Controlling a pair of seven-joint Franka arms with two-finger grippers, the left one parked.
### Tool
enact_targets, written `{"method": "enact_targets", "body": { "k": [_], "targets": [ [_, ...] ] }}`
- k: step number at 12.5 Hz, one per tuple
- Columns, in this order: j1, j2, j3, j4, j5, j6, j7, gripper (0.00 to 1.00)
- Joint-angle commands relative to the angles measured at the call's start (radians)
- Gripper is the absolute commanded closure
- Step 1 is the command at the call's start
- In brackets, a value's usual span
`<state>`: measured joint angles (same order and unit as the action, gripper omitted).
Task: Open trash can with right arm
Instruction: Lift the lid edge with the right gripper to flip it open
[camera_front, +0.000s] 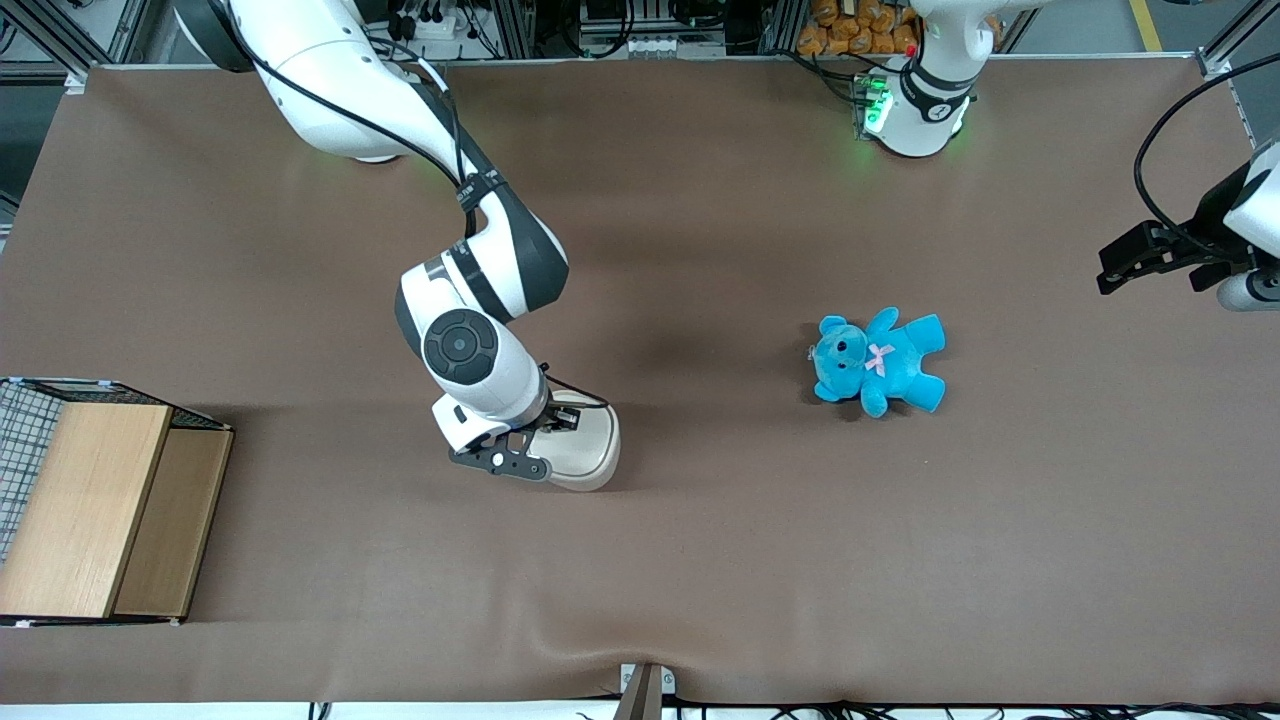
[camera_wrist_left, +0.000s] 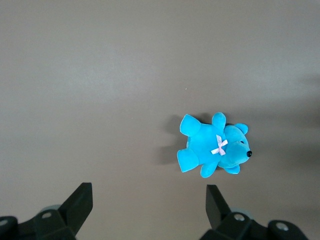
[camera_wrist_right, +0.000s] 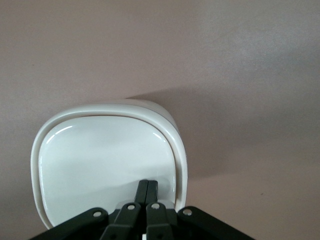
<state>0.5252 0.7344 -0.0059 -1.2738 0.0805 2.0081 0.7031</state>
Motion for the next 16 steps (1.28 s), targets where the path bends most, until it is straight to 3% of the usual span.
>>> {"method": "enact_targets", "body": {
  "k": [1,3,6,8,11,13,15,16],
  "targets": [
    [0.012,0.016,-0.008,-0.012,-0.019,0.029,0.022,1.00],
    [0.004,0.010,-0.006,0.008,-0.004,-0.011,0.027,1.00],
    [-0.008,0.010,-0.005,0.141,0.059,-0.185,0.113,1.00],
    [-0.007,0.007,-0.002,0.152,0.125,-0.199,0.142,1.00],
    [0.002,0.002,0.004,0.197,0.131,-0.218,0.159,0.99],
    [-0.019,-0.016,0.020,0.217,0.198,-0.238,0.168,0.72],
    [-0.056,-0.062,0.020,0.217,0.239,-0.294,0.168,0.00],
    [-0.054,-0.094,0.018,0.215,0.234,-0.314,0.170,0.00]
  ]
}}
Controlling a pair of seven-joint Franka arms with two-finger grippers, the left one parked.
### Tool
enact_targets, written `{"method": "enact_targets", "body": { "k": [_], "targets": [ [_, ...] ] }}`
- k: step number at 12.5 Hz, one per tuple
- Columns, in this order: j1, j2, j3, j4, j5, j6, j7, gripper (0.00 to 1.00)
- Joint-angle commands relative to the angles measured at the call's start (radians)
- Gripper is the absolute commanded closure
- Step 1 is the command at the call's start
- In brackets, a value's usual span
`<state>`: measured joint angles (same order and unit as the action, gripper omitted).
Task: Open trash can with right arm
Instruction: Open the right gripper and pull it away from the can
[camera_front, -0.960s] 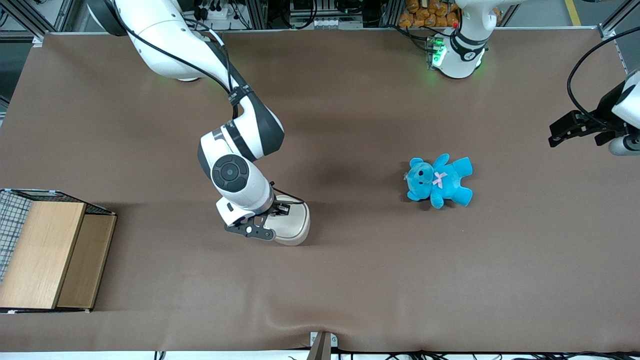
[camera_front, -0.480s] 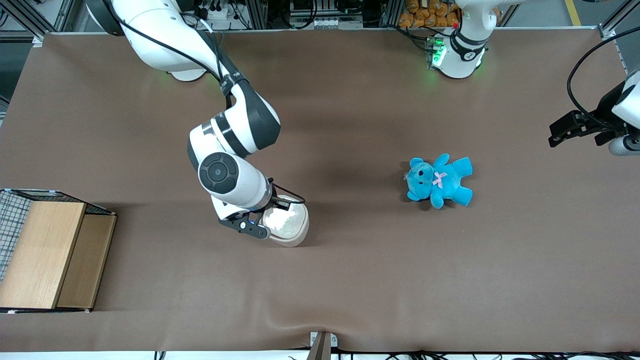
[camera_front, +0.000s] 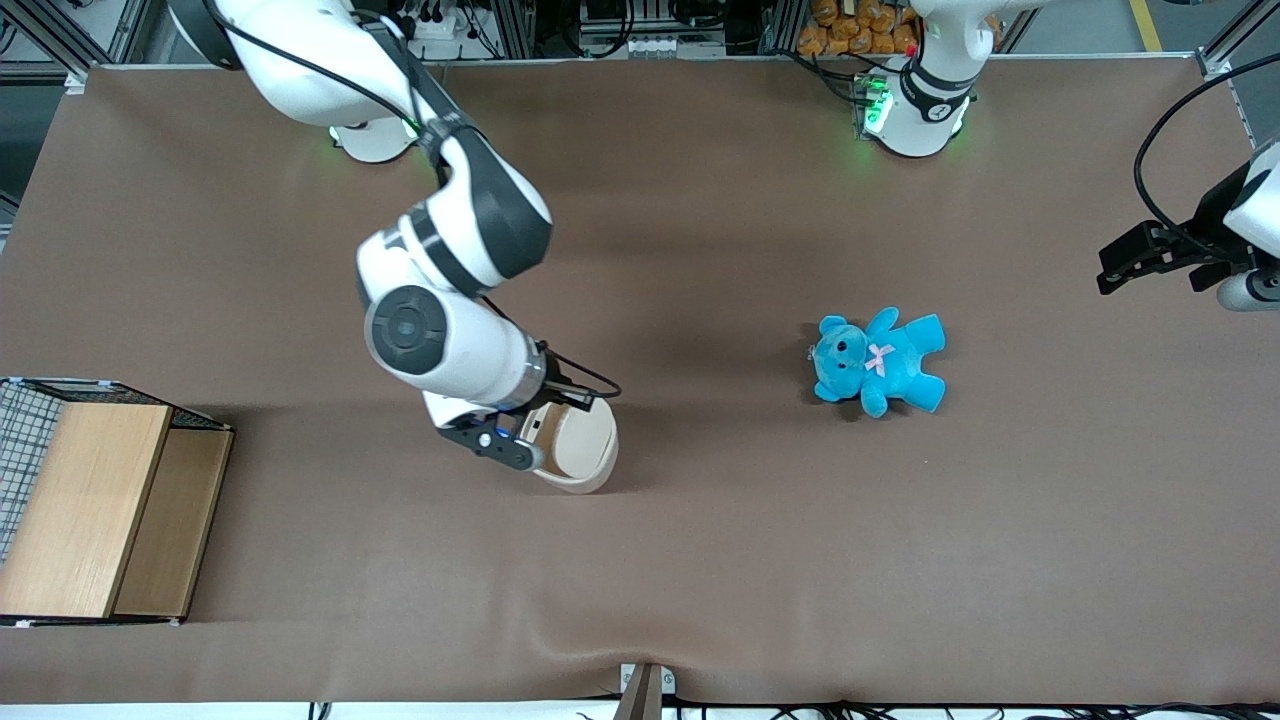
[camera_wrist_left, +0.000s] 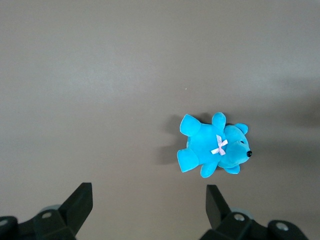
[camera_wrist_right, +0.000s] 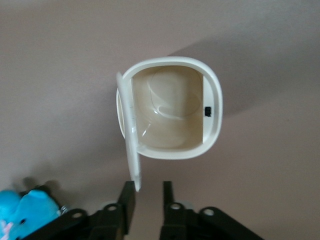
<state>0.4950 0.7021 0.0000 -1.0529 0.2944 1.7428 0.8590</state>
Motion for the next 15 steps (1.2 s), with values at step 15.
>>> {"method": "enact_targets", "body": {
  "k": [15],
  "targets": [
    [-0.523,-0.488,0.198,-0.203,-0.248,-0.427,-0.521,0.00]
  ]
}}
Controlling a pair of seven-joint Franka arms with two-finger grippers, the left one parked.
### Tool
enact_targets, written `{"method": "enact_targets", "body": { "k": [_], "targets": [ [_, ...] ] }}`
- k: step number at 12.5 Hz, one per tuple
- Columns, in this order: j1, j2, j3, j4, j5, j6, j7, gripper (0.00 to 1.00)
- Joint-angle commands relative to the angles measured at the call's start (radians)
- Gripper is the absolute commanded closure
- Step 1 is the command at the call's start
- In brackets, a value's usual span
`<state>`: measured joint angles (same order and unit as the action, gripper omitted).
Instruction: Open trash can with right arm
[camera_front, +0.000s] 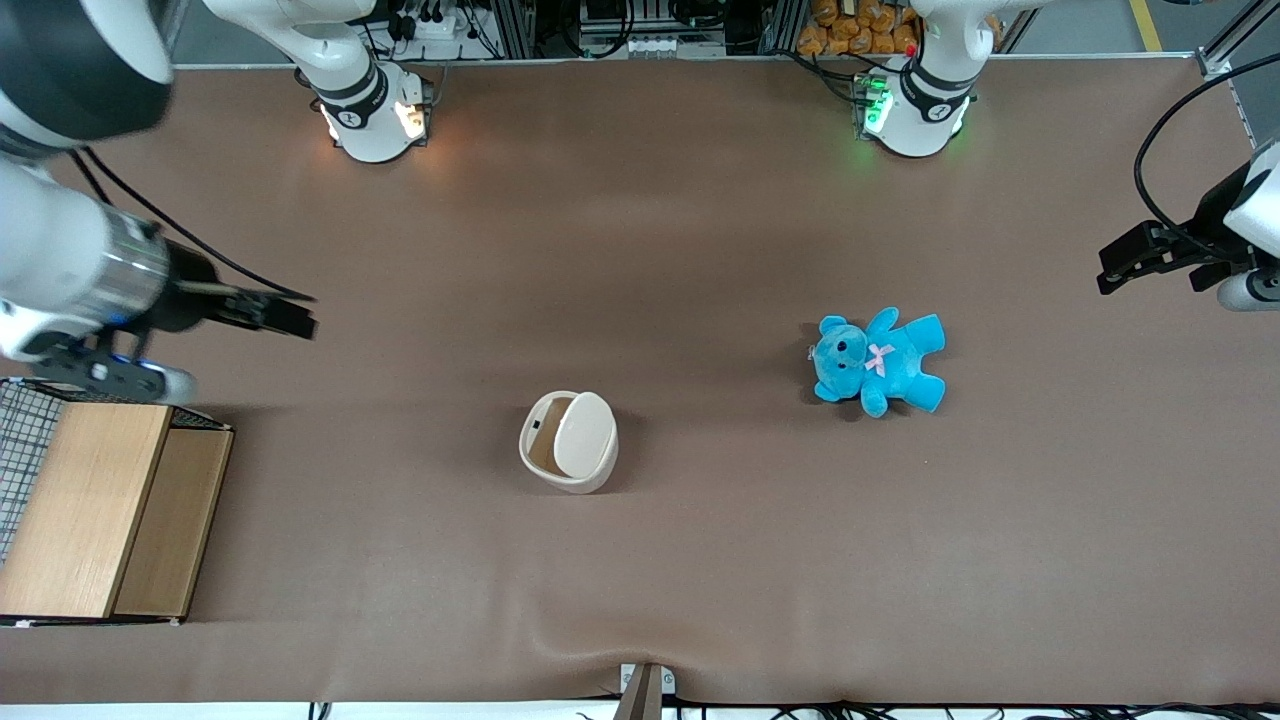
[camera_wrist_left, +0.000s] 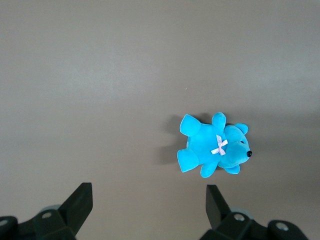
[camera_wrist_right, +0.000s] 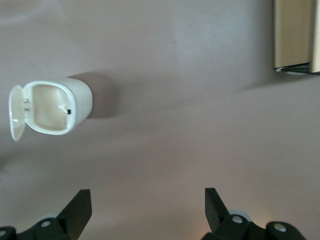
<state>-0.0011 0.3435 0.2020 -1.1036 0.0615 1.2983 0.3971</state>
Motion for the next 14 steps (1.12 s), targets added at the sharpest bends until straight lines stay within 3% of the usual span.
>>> {"method": "enact_targets", "body": {
  "k": [1,6,9,14],
  "targets": [
    [-0.025,-0.176,-0.013,-0.197,-0.015,0.024,-0.081,0.00],
    [-0.019,-0.365,-0.119,-0.382,-0.003,0.030,-0.262,0.00],
    [-0.013,-0.383,-0.214,-0.401,-0.005,0.018,-0.380,0.00],
    [-0.013,-0.388,-0.228,-0.421,-0.055,0.036,-0.460,0.00]
  ]
}}
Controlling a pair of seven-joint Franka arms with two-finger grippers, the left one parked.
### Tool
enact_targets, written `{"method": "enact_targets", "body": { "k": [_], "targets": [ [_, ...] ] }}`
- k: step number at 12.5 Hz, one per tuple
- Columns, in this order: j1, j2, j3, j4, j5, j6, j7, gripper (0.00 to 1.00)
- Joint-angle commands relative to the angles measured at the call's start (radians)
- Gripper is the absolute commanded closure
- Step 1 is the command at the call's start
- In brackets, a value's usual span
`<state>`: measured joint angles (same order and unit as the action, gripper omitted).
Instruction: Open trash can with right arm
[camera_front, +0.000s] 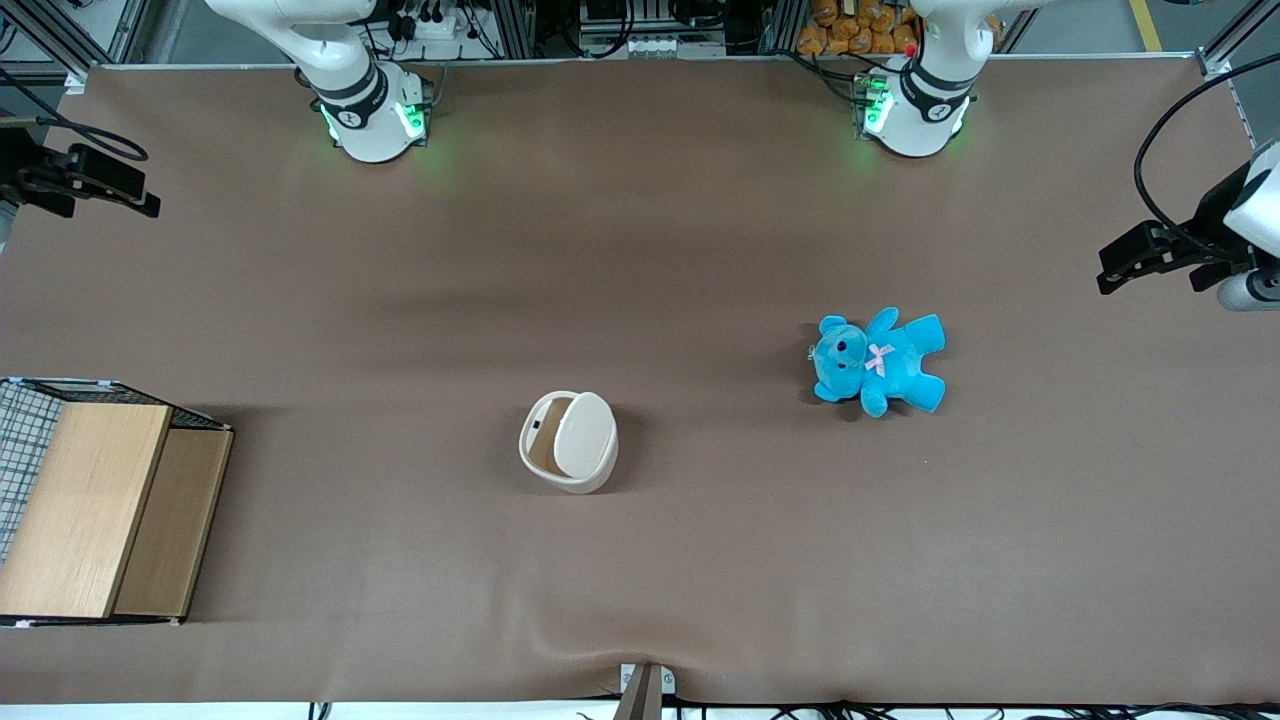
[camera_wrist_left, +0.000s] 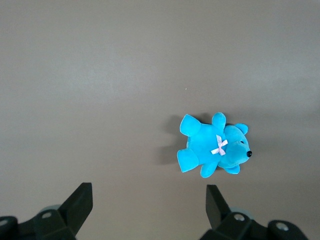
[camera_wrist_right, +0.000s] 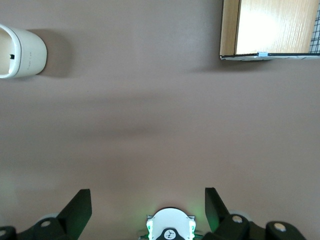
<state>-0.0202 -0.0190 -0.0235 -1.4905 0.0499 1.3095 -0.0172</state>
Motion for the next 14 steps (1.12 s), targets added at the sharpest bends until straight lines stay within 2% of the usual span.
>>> {"method": "enact_targets", "body": {
  "k": [1,14],
  "targets": [
    [0.011,-0.024,-0.001,-0.031,-0.074,0.031,-0.049,0.00],
    [0.010,0.002,-0.003,0.001,-0.076,0.022,-0.058,0.00]
  ]
}}
